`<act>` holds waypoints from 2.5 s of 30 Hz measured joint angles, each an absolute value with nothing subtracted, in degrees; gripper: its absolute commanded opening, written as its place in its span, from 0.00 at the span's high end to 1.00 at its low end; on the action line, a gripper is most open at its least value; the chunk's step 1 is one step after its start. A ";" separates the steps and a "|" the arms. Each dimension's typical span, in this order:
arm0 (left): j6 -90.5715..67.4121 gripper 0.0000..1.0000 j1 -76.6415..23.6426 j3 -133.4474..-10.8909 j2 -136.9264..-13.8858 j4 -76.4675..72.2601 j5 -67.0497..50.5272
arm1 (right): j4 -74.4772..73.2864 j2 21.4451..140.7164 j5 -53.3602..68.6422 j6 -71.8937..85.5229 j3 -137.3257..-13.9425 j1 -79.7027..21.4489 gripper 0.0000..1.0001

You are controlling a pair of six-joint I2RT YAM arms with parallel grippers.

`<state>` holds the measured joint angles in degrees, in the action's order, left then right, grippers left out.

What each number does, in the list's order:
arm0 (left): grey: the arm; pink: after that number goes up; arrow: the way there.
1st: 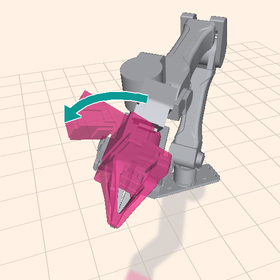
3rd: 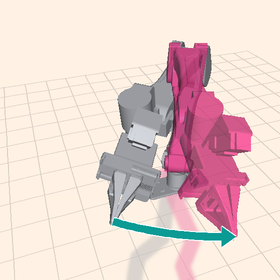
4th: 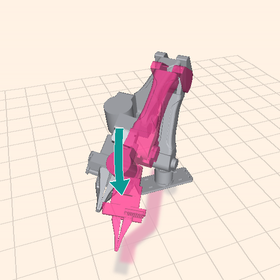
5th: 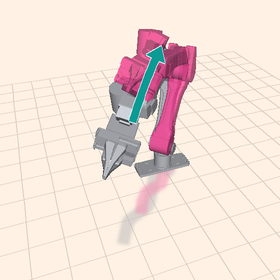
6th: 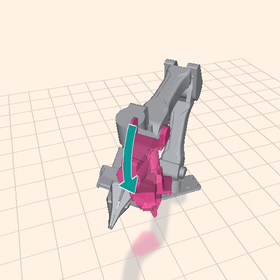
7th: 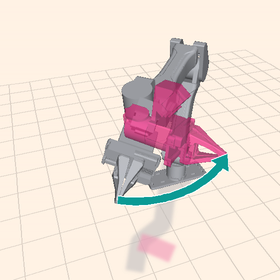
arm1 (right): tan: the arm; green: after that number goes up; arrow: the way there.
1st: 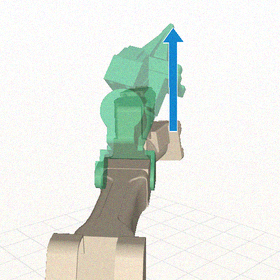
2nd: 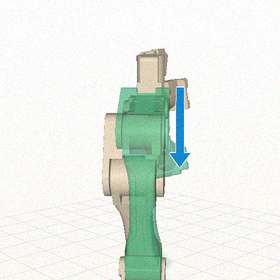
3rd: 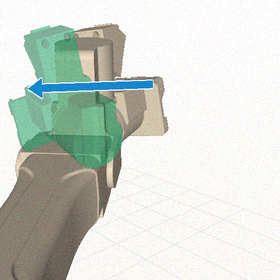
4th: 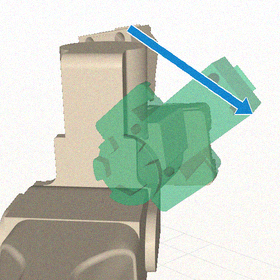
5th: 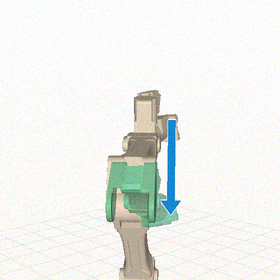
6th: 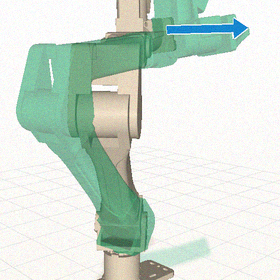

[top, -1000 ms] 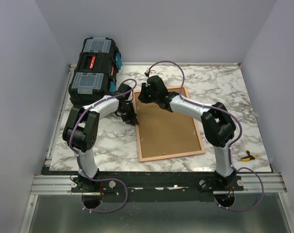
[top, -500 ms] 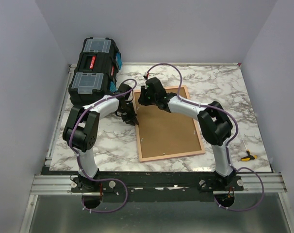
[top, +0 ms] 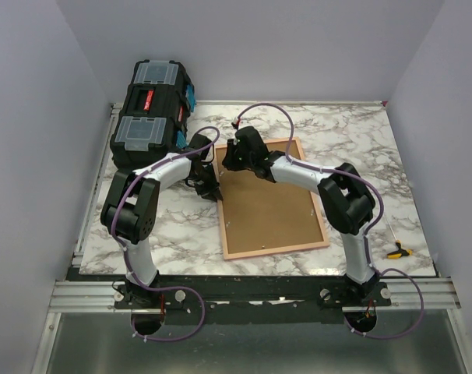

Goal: Take the photo out of the frame

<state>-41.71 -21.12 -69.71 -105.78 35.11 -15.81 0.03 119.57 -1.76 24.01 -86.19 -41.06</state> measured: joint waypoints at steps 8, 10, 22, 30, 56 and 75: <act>-41.67 1.00 -21.12 -69.82 -105.86 35.24 -15.77 | 0.80 118.74 -1.69 23.99 -84.79 -41.08 0.99; -41.65 1.00 -21.12 -69.93 -105.93 35.40 -15.77 | 0.82 118.48 -1.54 23.99 -84.36 -41.08 0.99; -41.60 1.00 -21.12 -70.04 -106.00 35.53 -15.77 | -0.36 117.16 -1.08 23.73 -83.37 -41.21 0.99; -41.04 0.99 -21.12 -70.63 -106.21 36.10 -15.27 | -3.07 106.00 0.34 23.92 -73.76 -41.30 0.99; -34.37 0.40 -19.00 -60.38 -90.15 38.04 -14.76 | 0.23 90.28 2.74 32.16 -54.06 -47.66 0.99; -39.77 0.62 -32.29 -42.61 -78.87 31.86 -14.96 | 1.50 97.27 0.64 32.97 -59.53 -49.63 0.99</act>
<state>-39.77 -32.29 -42.61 -78.87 31.86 -14.96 1.50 97.27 0.64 32.97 -59.53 -49.63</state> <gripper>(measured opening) 0.431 0.228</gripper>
